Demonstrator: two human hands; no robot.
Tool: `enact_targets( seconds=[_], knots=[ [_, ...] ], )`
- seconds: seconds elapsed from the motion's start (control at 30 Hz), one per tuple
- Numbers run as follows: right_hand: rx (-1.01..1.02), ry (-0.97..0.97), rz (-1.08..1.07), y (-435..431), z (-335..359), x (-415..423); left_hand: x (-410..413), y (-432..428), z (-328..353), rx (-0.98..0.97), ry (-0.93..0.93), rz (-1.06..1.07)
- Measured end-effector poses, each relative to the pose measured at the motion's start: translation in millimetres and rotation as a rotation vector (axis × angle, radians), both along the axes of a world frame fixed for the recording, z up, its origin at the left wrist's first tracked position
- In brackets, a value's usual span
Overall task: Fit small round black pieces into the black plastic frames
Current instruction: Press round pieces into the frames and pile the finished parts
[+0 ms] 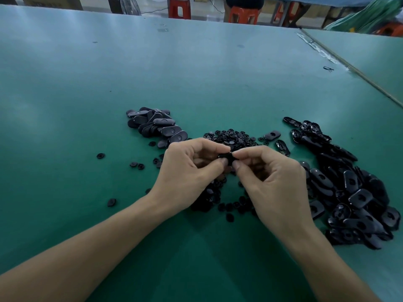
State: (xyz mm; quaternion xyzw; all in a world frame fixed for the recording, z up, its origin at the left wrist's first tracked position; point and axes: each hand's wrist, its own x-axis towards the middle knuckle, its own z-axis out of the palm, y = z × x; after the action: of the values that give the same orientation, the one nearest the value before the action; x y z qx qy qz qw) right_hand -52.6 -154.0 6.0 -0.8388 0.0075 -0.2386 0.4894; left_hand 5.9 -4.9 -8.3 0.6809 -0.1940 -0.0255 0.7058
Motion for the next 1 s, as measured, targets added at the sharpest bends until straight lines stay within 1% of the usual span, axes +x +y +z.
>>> enact_targets(
  seconds=[0.2,0.43,0.6,0.83,1.0],
  knots=[
    [-0.012,0.032,0.023,-2.0,2.0,0.5,-0.5,0.5,0.1,0.027,-0.015,-0.015],
    [0.023,0.059,0.026,-3.5,2.9,0.6,-2.5,0.4,2.2,0.055,-0.043,-0.007],
    [0.079,0.071,0.026,-3.3,1.8,2.2,-1.8,0.5,1.2,0.064,-0.028,-0.008],
    [0.063,0.098,0.056,-5.5,2.3,3.0,-1.4,0.5,-0.5,0.059,-0.048,-0.019],
    [0.07,0.098,0.021,-3.3,1.5,0.4,-1.1,0.9,-2.0,0.072,-0.049,-0.021]
  ],
)
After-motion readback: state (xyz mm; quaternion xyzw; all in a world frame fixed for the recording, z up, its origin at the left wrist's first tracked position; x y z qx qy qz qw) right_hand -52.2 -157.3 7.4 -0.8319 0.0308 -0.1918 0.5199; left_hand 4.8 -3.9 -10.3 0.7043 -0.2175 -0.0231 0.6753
